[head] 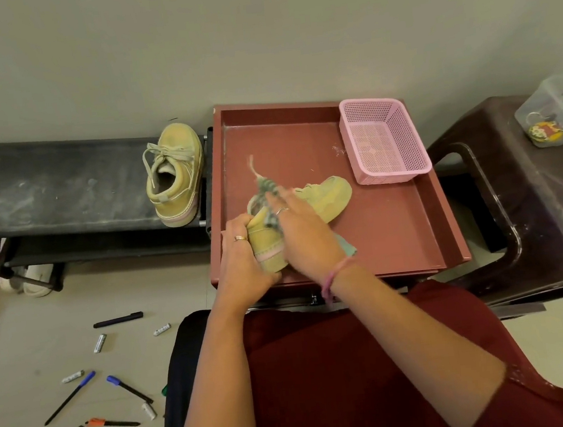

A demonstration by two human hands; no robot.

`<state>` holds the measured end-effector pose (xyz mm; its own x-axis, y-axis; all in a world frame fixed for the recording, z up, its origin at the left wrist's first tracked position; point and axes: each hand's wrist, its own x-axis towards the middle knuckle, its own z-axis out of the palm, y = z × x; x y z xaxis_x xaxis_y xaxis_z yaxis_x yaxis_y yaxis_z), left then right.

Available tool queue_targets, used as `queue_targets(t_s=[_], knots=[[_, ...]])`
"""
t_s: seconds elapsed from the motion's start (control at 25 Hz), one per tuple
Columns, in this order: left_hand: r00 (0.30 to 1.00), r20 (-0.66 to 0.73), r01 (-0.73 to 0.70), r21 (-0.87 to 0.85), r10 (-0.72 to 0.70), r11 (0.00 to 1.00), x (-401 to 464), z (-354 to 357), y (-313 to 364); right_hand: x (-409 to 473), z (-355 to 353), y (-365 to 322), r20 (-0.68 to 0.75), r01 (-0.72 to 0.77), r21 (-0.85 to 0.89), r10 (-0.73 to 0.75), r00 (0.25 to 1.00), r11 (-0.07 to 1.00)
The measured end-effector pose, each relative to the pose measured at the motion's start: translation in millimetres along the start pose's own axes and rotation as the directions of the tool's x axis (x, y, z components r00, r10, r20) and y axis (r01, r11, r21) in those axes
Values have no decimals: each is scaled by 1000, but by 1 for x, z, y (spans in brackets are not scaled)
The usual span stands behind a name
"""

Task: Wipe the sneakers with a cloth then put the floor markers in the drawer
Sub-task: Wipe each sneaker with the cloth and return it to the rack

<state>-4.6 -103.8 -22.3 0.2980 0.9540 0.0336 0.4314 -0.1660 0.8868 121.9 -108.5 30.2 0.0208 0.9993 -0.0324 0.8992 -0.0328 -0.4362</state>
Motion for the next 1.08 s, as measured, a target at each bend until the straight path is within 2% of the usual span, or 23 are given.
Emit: queue_targets(t_s=[0.08,0.16,0.24,0.36,0.48,0.56,0.6,0.72,0.92,1.08], knots=[[1000,-8,-20,-2,20,1000,-1,0,-2,-28,8,-22,-51,131,-26,-132,990,991],[1000,-6,-10,34,10,999,-1,-1,-4,-45,16,-8,-86,173,-58,-177,980,983],[1000,10,3,66,-4,998,-1,-1,-3,-37,21,30,-140,110,-184,-137,981,977],[999,33,-8,87,5,996,0,-3,-2,-13,13,80,-130,-89,-300,51,990,950],[999,39,-1,108,-3,994,0,-2,0,5,1,100,-151,-280,-124,260,954,952],[999,30,30,143,-35,989,1,-3,-1,5,0,89,-152,-309,53,314,937,950],[999,15,31,172,-34,985,1,-2,-1,0,4,81,-136,-292,86,302,944,953],[999,-37,-19,321,33,947,2,4,-3,-30,15,61,-109,-160,24,162,981,987],[992,-103,-9,477,66,879,8,15,-7,-42,16,70,-87,-165,24,167,982,986],[992,-121,34,492,29,870,8,16,-11,-47,15,74,-99,-136,-38,132,986,990]])
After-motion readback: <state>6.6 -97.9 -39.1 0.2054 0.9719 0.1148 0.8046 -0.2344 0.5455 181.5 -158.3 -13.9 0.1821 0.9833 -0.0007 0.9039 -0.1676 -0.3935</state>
